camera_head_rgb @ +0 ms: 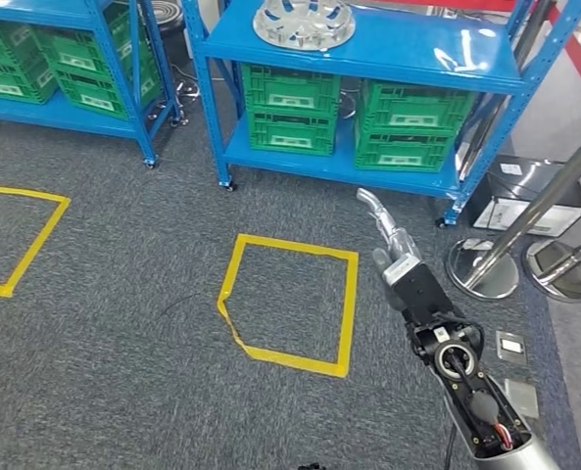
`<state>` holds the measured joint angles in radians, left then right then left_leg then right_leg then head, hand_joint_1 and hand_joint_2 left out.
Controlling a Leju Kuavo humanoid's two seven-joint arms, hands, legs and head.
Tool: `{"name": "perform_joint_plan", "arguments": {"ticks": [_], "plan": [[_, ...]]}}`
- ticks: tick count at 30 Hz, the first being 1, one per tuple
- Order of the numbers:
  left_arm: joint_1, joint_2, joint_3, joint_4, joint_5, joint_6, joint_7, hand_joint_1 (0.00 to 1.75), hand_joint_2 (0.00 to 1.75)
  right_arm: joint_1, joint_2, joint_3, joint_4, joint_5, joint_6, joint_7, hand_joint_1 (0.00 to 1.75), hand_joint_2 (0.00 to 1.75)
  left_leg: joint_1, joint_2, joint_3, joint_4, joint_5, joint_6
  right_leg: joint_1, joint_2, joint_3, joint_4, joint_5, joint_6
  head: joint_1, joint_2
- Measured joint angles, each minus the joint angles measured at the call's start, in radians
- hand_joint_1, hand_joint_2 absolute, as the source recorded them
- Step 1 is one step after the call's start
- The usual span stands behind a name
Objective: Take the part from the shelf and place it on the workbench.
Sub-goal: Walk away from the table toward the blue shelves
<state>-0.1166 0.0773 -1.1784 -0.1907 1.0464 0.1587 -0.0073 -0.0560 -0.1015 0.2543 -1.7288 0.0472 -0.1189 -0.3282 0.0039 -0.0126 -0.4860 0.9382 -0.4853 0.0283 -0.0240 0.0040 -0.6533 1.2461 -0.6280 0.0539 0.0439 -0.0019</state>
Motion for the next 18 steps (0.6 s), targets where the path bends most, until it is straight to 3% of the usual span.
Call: {"name": "perform_joint_plan", "arguments": {"ticks": [1,2,4,5,6,8,10,12,13,15,16,17,18], "plan": [[0.000,0.000,0.000,0.000,0.000,0.000,0.000,0.00,0.00,0.001,0.000,0.000,0.000,0.000,0.000,0.000,0.00,0.00,-0.004,-0.001,0.017,0.000,-0.012,0.001,0.004,0.000,-0.009,-0.028,0.015,-0.006,0.002,0.000],[0.001,0.000,0.000,0.000,0.000,0.000,0.000,0.00,0.00,0.001,0.000,0.000,0.000,0.000,0.000,0.000,0.00,0.00,-0.007,-0.002,0.036,-0.001,-0.025,0.001,0.010,0.001,-0.006,-0.082,0.055,-0.016,0.005,0.000],[0.002,-0.004,0.000,0.000,0.000,0.000,0.000,0.00,0.00,0.002,0.000,0.000,0.001,0.000,0.000,0.000,0.00,0.00,-0.011,-0.006,0.065,-0.002,-0.050,0.000,0.024,0.003,0.008,-0.199,0.174,-0.040,0.005,0.000],[0.000,-0.005,0.000,0.000,0.000,0.000,-0.001,0.00,0.00,0.002,0.000,0.000,0.001,0.000,0.001,0.001,0.00,0.00,-0.011,-0.008,0.073,-0.004,-0.061,-0.003,0.030,0.004,0.018,-0.234,0.214,-0.049,0.003,0.000],[-0.001,-0.007,0.000,0.000,0.000,0.000,-0.001,0.00,0.00,0.002,0.000,-0.001,0.000,0.000,0.001,0.001,0.00,0.00,-0.010,-0.009,0.081,-0.004,-0.067,-0.008,0.035,0.005,0.025,-0.252,0.233,-0.056,0.000,0.000],[-0.006,-0.007,0.000,0.000,0.001,0.000,-0.002,0.00,0.00,-0.001,0.000,-0.001,-0.002,0.000,0.002,0.000,0.00,0.00,-0.008,-0.008,0.089,0.006,-0.065,-0.018,0.036,0.007,0.051,-0.265,0.225,-0.065,-0.001,0.000],[-0.007,-0.008,0.000,0.000,0.001,0.000,-0.003,0.00,0.00,-0.005,0.000,0.000,-0.004,-0.001,0.001,-0.001,0.00,0.00,-0.008,-0.004,0.056,0.078,-0.048,-0.025,0.031,0.006,0.081,-0.284,0.220,-0.074,-0.003,0.000],[-0.008,-0.009,0.000,0.000,0.001,0.000,-0.007,0.00,0.00,-0.006,0.000,0.000,-0.004,-0.001,0.002,-0.001,0.00,0.00,-0.004,0.000,-0.032,0.204,-0.068,-0.038,0.026,0.004,0.105,-0.298,0.211,-0.079,-0.011,0.000],[-0.008,-0.009,0.000,0.000,0.001,0.001,-0.009,0.00,0.00,-0.006,0.000,0.001,-0.003,-0.001,0.002,-0.002,0.00,0.00,-0.001,0.001,-0.080,0.257,-0.099,-0.044,0.025,0.004,0.115,-0.300,0.204,-0.079,-0.014,0.000],[-0.006,-0.009,0.000,0.000,0.001,0.004,-0.014,0.00,0.00,-0.006,0.000,0.001,-0.002,-0.005,0.004,-0.002,0.00,0.00,0.005,0.003,-0.146,0.292,-0.151,-0.054,0.021,0.012,0.137,-0.301,0.186,-0.076,-0.016,0.000],[-0.005,-0.008,0.000,0.000,0.001,0.005,-0.014,0.00,0.00,-0.006,0.000,0.001,-0.001,-0.009,0.005,-0.002,0.00,0.00,0.008,0.003,-0.157,0.265,-0.143,-0.056,0.018,0.018,0.150,-0.302,0.175,-0.073,-0.018,0.000],[-0.003,-0.007,0.000,0.000,0.001,0.006,-0.015,0.00,0.00,-0.006,0.000,0.001,0.000,-0.012,0.007,-0.002,0.00,0.00,0.010,0.001,-0.155,0.210,-0.104,-0.058,0.016,0.025,0.164,-0.301,0.165,-0.069,-0.021,0.000],[-0.001,-0.005,0.000,0.000,0.001,0.007,-0.015,0.00,0.00,-0.007,0.000,0.002,0.001,-0.014,0.008,-0.002,0.00,0.00,0.012,-0.005,-0.147,0.140,-0.038,-0.059,0.013,0.030,0.173,-0.302,0.155,-0.065,-0.024,0.000]]}}
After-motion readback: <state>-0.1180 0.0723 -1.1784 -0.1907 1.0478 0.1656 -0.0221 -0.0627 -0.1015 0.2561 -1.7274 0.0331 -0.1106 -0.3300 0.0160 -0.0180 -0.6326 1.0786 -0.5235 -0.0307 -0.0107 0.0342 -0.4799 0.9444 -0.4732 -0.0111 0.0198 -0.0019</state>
